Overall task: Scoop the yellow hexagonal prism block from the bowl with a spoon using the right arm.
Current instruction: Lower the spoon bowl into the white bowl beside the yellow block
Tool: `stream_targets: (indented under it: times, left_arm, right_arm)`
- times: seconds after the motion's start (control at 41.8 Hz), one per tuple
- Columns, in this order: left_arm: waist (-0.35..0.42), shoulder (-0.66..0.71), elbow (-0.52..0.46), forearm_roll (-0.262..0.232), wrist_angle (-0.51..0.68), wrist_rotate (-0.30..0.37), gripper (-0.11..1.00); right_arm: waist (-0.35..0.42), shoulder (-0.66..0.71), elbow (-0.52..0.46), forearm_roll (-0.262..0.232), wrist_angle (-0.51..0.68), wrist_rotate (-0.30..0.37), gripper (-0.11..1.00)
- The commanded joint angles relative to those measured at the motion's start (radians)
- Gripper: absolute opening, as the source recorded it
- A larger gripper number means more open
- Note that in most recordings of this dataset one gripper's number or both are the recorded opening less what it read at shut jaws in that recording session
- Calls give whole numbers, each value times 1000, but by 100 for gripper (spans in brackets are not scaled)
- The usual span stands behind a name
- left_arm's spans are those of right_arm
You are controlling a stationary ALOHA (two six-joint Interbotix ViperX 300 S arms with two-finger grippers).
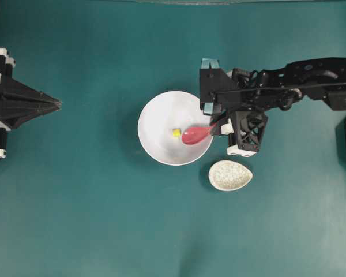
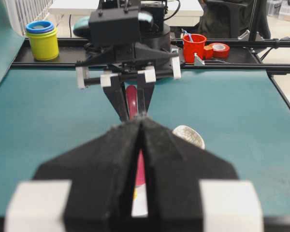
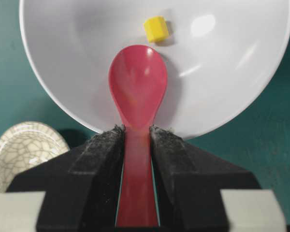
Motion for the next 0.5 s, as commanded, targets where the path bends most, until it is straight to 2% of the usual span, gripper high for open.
stream_targets:
  times: [0.0, 0.479]
  left_arm:
    - [2, 5, -23, 2, -6, -2, -1]
    - [2, 3, -23, 2, -6, -2, -1]
  right_arm:
    - [-2, 2, -32, -2, -6, 3, 25]
    - [-2, 84, -97, -2, -34, 0, 25]
